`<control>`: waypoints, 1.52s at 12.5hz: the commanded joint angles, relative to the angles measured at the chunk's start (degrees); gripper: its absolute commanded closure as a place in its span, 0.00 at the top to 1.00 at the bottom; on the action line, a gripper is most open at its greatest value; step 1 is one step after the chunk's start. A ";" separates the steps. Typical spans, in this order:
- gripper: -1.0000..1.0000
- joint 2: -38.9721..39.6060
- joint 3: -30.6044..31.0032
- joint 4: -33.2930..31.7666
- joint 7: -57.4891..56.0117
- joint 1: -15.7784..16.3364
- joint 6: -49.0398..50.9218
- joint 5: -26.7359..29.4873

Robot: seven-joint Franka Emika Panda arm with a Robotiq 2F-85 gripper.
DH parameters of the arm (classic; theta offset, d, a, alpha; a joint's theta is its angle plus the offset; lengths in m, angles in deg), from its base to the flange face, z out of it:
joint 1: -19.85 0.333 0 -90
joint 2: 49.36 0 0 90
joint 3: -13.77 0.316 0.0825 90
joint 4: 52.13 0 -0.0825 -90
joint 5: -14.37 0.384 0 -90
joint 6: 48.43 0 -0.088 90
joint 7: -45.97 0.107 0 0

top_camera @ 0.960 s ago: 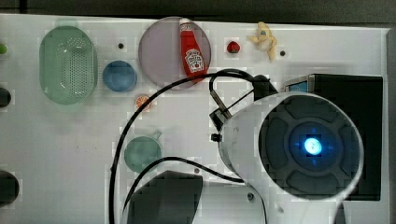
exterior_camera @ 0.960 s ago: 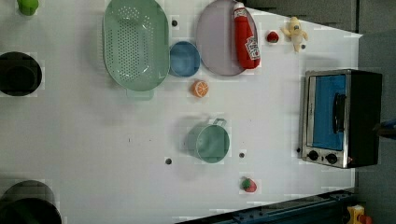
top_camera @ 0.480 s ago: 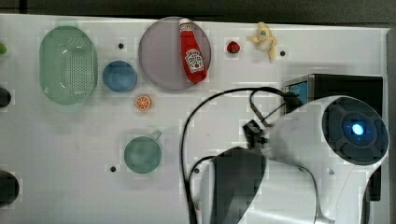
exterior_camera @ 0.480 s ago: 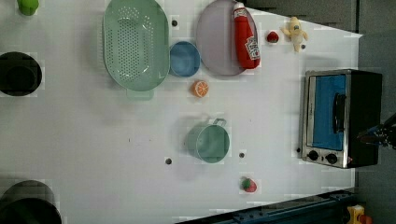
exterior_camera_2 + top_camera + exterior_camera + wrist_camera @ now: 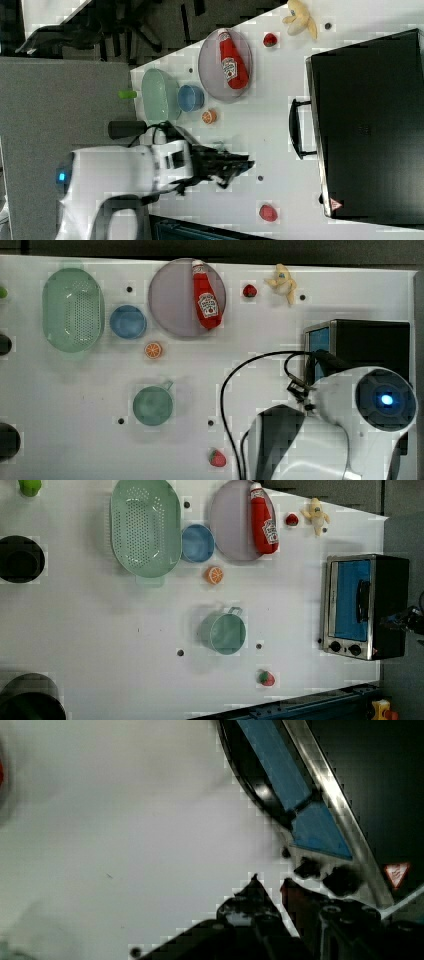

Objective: Flap open oven.

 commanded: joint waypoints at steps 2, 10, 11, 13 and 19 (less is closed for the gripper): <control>0.17 3.03 -3.17 -1.84 -23.33 -0.49 -7.73 -0.50; 0.17 13.39 -5.86 -1.86 -30.04 -0.56 -23.28 -0.44; 0.17 14.43 -5.87 -1.90 -30.02 -0.56 -24.01 -0.43; 0.17 16.40 -5.78 -1.90 -30.01 -0.55 -25.08 -0.41; 0.17 18.47 -2.81 -2.95 -27.85 1.02 -25.98 -1.63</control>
